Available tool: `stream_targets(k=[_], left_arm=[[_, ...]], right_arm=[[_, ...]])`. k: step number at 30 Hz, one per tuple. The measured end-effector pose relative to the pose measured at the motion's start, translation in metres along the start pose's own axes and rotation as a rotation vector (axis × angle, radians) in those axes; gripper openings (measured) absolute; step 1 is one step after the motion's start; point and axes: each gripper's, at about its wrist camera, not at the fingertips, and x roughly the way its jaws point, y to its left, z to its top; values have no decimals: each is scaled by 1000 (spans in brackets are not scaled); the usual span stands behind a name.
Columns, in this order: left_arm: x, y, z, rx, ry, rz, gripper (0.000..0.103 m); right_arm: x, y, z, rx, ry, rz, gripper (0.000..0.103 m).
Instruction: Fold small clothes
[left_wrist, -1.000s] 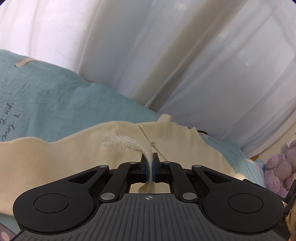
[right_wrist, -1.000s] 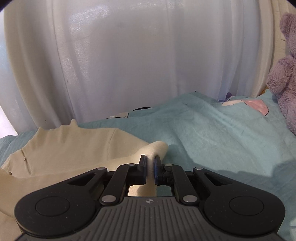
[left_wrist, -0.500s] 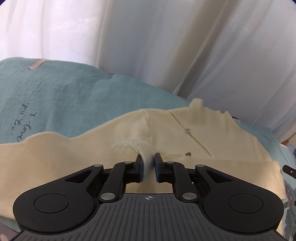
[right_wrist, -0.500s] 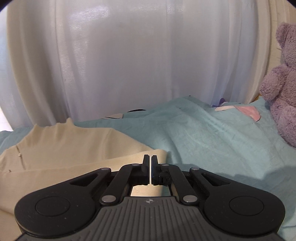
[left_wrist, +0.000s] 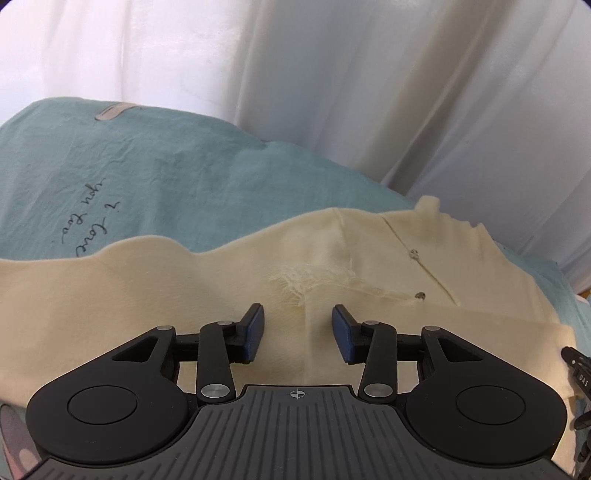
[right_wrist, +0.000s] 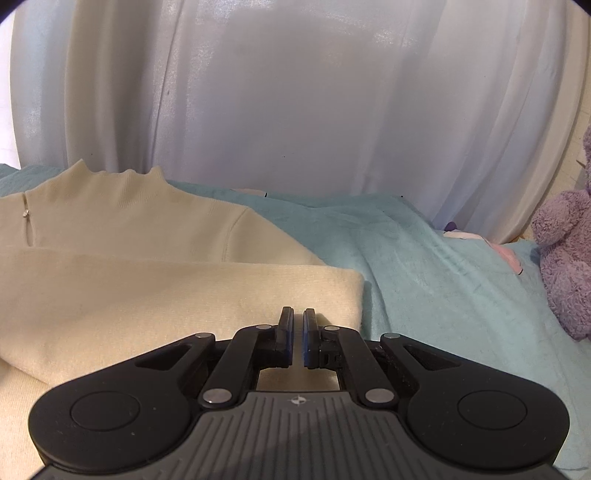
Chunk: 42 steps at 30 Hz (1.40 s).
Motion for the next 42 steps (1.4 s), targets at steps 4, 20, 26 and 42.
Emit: stream_targets(k=[4,20,26,42], left_arm=[[-15,16,-2,-39,-12,36,51],[-134,214,-59,-746,-319,346,76],[-138,275,-71,-962,-387,367,57],[-143,305,-69,-1005,-524,243,8]], right_arm=[[-1,7,-2,-42,-18,-26,6],[-111,-18,-16,308,-124,290,61],[-113,-20,-12,515,-58,584,60],[-123,-6,-18,598,-29,801,49]])
